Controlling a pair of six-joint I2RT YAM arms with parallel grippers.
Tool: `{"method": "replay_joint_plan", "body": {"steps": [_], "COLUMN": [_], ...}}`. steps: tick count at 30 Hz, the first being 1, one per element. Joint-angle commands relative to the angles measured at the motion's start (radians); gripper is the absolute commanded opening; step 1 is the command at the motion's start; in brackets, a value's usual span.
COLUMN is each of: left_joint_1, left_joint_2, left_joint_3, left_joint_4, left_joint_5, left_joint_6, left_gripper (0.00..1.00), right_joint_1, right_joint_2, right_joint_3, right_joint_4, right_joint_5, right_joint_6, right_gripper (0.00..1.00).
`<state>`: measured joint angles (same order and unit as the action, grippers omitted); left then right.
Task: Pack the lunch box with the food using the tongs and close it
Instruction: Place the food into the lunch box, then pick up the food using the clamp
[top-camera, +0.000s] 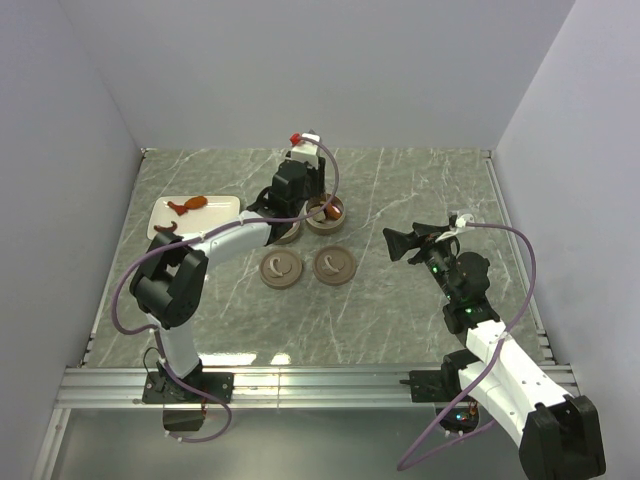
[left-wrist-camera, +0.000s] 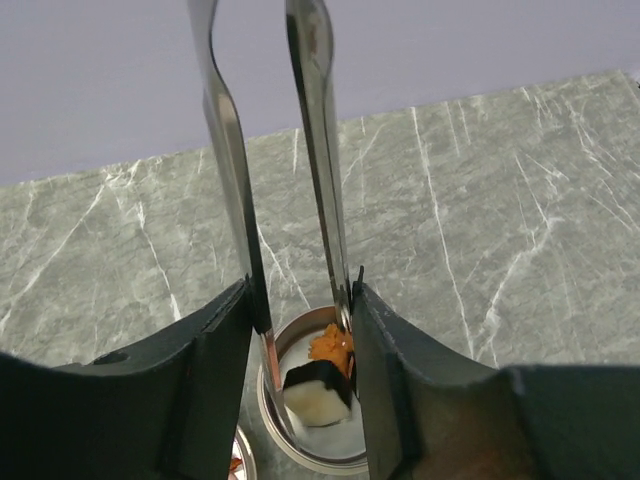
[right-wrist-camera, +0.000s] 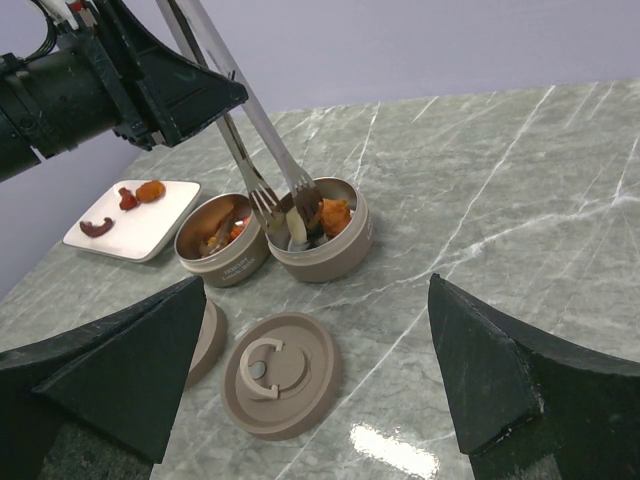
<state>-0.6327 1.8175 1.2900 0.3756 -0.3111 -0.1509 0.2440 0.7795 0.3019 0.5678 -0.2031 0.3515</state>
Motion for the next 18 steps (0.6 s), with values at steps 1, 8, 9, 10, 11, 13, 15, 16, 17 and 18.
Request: {"method": "replay_joint_plan", "body": {"steps": [1,8,9,10,11,13,15,16,17,18], "left_joint_1": [-0.007,-0.013,-0.013,-0.015,-0.016,-0.016,-0.016,-0.016,-0.016,-0.015], "left_joint_2": [-0.027,-0.047,-0.055,-0.060,-0.063,-0.081,-0.101,-0.109,-0.119,-0.138], "left_joint_3": [0.028,0.020,0.017,0.015,0.012,0.005,-0.003,-0.009,-0.015,-0.029], "left_joint_4": [0.029,0.032,0.032,0.034,0.037,0.046,0.054,0.060,0.066,0.071], "left_joint_5": [0.003,-0.011,-0.013,-0.014,-0.017,-0.029,-0.071,-0.092,-0.112,-0.126], "left_joint_6": [0.005,0.011,0.011,0.011,0.011,0.016,0.027,0.034,0.043,0.062], "left_gripper": [0.49,0.51,0.50,0.50,0.50,0.51,0.51,0.51,0.50,0.50], "right_joint_1": [-0.006,-0.005,-0.005,-0.008,-0.006,-0.005,-0.005,-0.006,-0.005,-0.006], "right_joint_2": [-0.008,-0.008,-0.008,-0.006,-0.005,-0.006,-0.006,-0.005,-0.008,-0.006], "right_joint_3": [-0.001,-0.001,-0.001,-0.001,-0.001,-0.001,-0.003,-0.001,-0.001,-0.001], "right_joint_4": [0.032,0.032,0.032,0.032,0.032,0.032,0.032,0.032,0.033,0.033], "right_joint_5": [0.001,0.001,-0.001,-0.001,-0.001,-0.001,-0.001,0.001,0.001,0.001], "right_joint_6": [0.004,0.006,0.006,0.006,0.006,0.006,0.006,0.006,0.006,0.006], "right_gripper": [0.99,0.99,0.99,0.99,0.99,0.99,0.99,0.99,0.99,0.99]}}
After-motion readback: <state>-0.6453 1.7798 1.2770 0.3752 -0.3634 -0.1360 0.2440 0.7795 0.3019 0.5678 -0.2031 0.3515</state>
